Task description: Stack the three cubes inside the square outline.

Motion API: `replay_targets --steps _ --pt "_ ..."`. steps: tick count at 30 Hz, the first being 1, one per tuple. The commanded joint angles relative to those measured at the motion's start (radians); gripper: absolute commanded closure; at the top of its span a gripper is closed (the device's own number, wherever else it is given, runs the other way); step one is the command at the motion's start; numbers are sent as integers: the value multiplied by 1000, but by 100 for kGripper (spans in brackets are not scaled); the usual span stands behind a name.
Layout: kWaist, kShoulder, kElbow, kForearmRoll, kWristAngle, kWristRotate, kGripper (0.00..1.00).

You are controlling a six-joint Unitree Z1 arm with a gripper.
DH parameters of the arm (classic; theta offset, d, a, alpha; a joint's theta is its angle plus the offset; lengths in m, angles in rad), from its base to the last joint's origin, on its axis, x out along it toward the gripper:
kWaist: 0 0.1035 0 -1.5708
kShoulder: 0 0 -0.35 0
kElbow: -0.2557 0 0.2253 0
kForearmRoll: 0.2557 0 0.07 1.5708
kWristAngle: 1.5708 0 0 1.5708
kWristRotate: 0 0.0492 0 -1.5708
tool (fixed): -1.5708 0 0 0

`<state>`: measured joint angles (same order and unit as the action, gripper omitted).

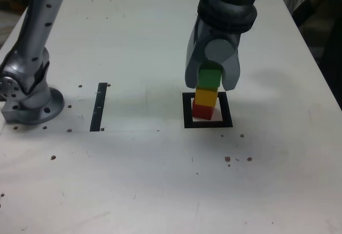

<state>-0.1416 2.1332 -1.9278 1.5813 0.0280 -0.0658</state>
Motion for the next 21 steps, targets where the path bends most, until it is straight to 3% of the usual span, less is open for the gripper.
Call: replay_targets --steps 1,6,13,21 --pt "3 9 4 11 -7 1 43" --pt "4 16 8 11 -15 1 23" --pt "11 13 32 14 -27 4 12" --pt "13 -102 40 20 19 3 2"
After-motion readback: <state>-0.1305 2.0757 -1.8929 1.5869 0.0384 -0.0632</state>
